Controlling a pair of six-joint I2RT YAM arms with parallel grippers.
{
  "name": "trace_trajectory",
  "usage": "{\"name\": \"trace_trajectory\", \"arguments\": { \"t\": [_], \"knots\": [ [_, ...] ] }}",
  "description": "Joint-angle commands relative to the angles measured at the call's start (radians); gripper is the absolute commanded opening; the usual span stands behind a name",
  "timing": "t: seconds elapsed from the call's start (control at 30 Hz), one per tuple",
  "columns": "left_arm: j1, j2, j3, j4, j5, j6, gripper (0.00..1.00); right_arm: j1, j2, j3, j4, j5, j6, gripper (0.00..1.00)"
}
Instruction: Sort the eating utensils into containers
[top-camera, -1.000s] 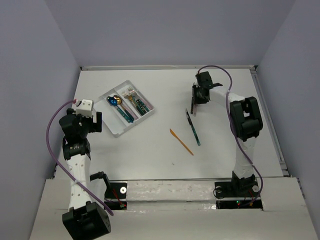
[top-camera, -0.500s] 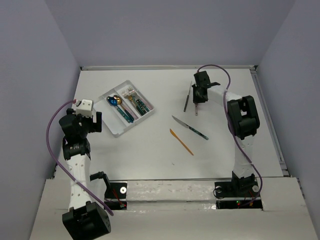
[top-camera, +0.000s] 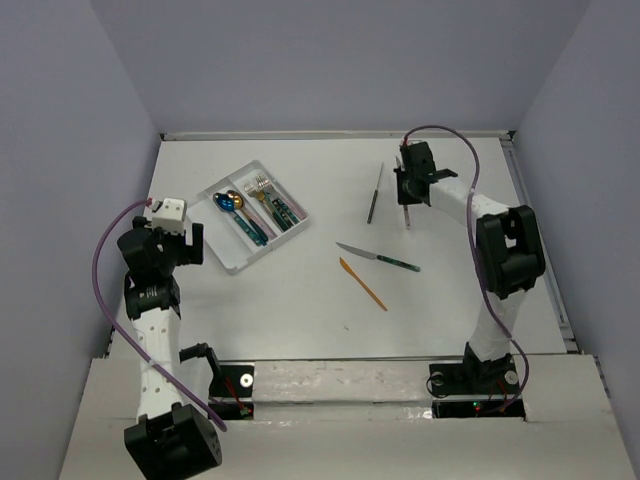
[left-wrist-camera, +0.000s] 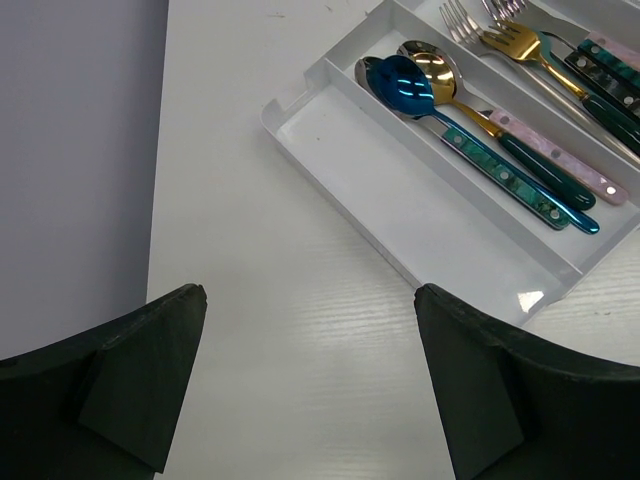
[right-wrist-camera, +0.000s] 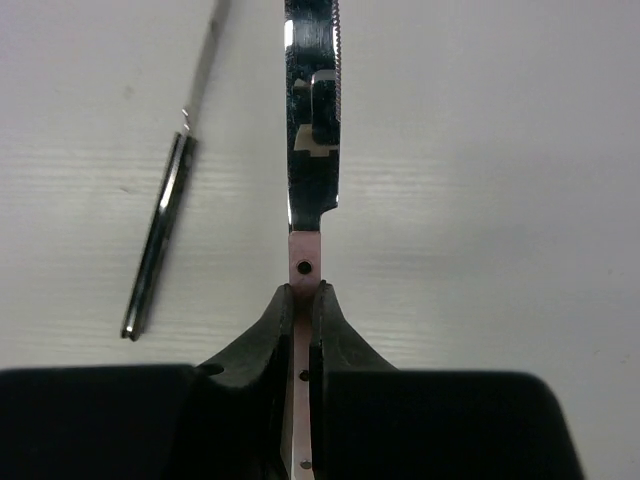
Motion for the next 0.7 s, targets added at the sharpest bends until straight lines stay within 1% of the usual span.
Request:
{"name": "trace_trajectory", "arguments": {
  "t": [0.0, 0.03, 0.07, 0.13, 0.17, 0.27, 0.37, 0.4, 0.47, 0.5, 0.53, 0.57, 0.6, 0.63, 0.67],
  "knots": [
    [0.004, -0.003, 0.082, -0.015, 0.031, -0.003, 0.99, 0.077, -0.186, 0.012, 0.241, 0.070, -0.083, 0.00],
    [0.004, -0.003, 0.095, -0.022, 0.034, -0.003, 0.99, 0.102, -0.202, 0.017, 0.255, 0.092, -0.094, 0.00],
    [0.004, -0.003, 0.100, -0.025, 0.039, -0.006, 0.99, 0.161, -0.207, 0.024, 0.267, 0.099, -0.104, 0.00],
    [0.004, -0.002, 0.115, -0.036, 0.051, -0.009, 0.99, 0.232, -0.201, 0.069, 0.297, 0.106, -0.124, 0.00],
    [0.004, -0.002, 0.123, -0.039, 0.057, -0.011, 0.99, 0.305, -0.180, 0.114, 0.312, 0.100, -0.158, 0.00],
    [0.002, 0.003, 0.181, -0.070, 0.091, -0.011, 0.99, 0.414, -0.132, 0.196, 0.349, 0.031, -0.169, 0.00],
    [0.004, 0.002, 0.218, -0.114, 0.106, -0.012, 0.99, 0.427, -0.111, 0.239, 0.346, 0.024, -0.138, 0.00],
    [0.004, -0.005, 0.230, -0.128, 0.109, -0.012, 0.99, 0.427, -0.117, 0.239, 0.349, 0.035, -0.091, 0.00],
    [0.004, -0.011, 0.232, -0.133, 0.122, -0.011, 0.99, 0.427, -0.127, 0.230, 0.350, 0.011, -0.080, 0.00],
    [0.004, -0.012, 0.232, -0.131, 0.150, -0.015, 0.99, 0.436, -0.137, 0.221, 0.358, -0.012, -0.047, 0.00],
    [0.004, -0.008, 0.234, -0.124, 0.205, -0.029, 0.99, 0.456, -0.153, 0.193, 0.422, -0.079, -0.019, 0.00],
    [0.004, -0.008, 0.238, -0.118, 0.206, -0.038, 0.99, 0.476, -0.163, 0.172, 0.422, -0.112, -0.019, 0.00],
    [0.004, -0.003, 0.244, -0.114, 0.236, -0.052, 0.99, 0.503, -0.173, 0.152, 0.460, -0.133, -0.020, 0.00],
    [0.004, 0.009, 0.269, -0.110, 0.307, -0.064, 0.99, 0.534, -0.181, 0.133, 0.546, -0.146, -0.029, 0.00],
    [0.004, 0.015, 0.284, -0.107, 0.348, -0.075, 0.97, 0.594, -0.181, 0.104, 0.591, -0.149, -0.043, 0.00]
  ]
}}
